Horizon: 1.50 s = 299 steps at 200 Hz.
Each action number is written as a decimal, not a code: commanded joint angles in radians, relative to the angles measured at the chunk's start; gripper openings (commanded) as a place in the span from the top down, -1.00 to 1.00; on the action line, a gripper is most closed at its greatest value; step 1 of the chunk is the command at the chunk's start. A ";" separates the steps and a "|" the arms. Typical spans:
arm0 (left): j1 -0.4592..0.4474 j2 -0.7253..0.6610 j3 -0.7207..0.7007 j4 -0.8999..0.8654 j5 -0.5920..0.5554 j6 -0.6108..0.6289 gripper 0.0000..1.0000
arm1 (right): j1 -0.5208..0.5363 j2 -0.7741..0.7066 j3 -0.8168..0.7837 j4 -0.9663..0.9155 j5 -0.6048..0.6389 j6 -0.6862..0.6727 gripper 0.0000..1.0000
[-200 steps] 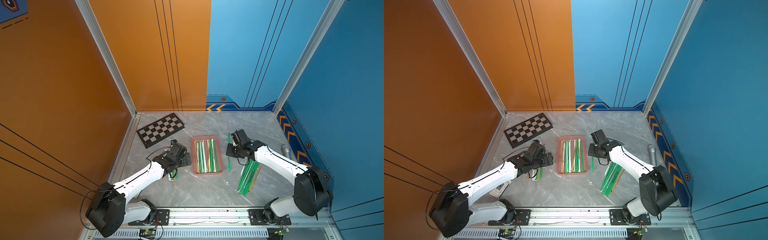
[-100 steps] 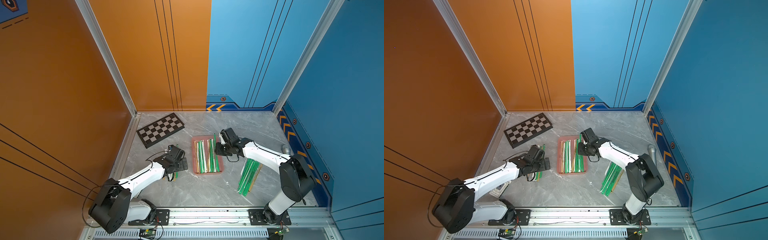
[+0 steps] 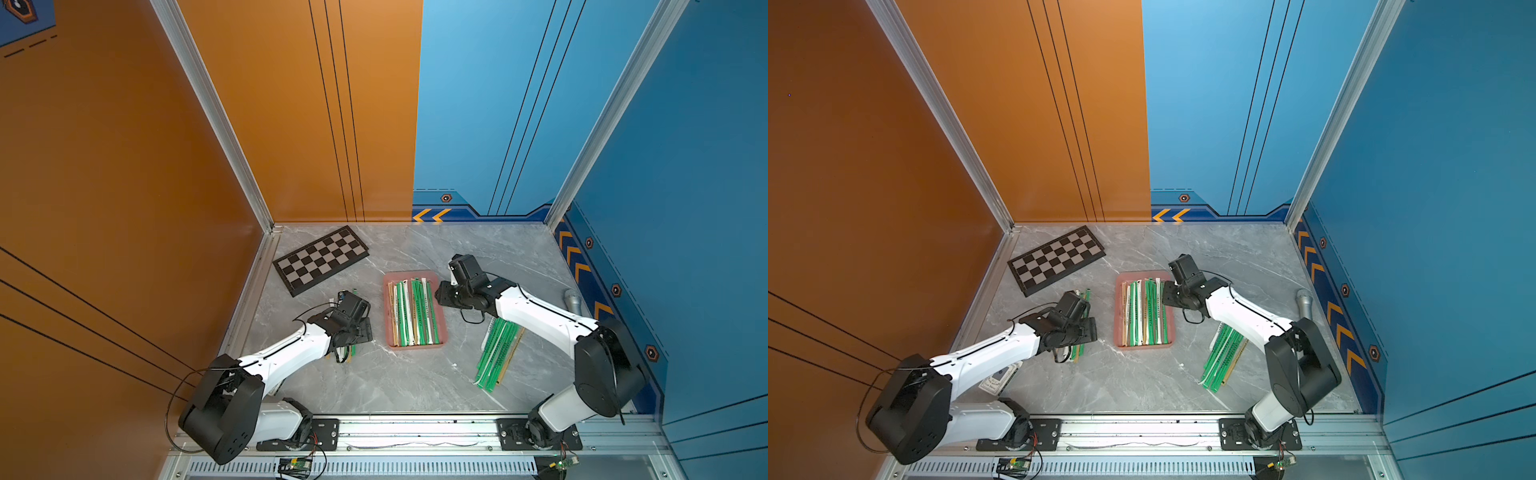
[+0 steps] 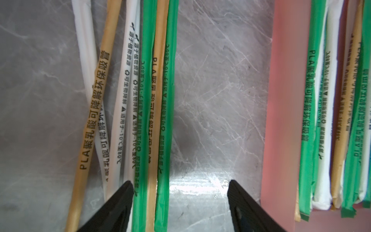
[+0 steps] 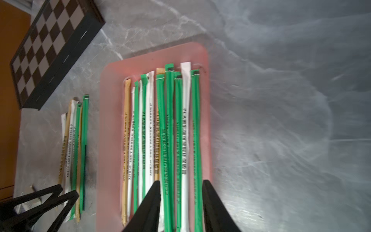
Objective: Put the straws into the storage box
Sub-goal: Pick up the straw from the center of the board.
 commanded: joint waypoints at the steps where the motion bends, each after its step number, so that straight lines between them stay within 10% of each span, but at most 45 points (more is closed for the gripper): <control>1: 0.002 -0.018 0.008 -0.022 0.001 0.010 -0.56 | -0.067 -0.031 -0.043 -0.144 0.179 0.007 0.29; 299: -0.039 0.028 0.068 -0.022 -0.030 0.057 -0.98 | -0.200 0.022 -0.229 -0.201 0.195 -0.004 0.52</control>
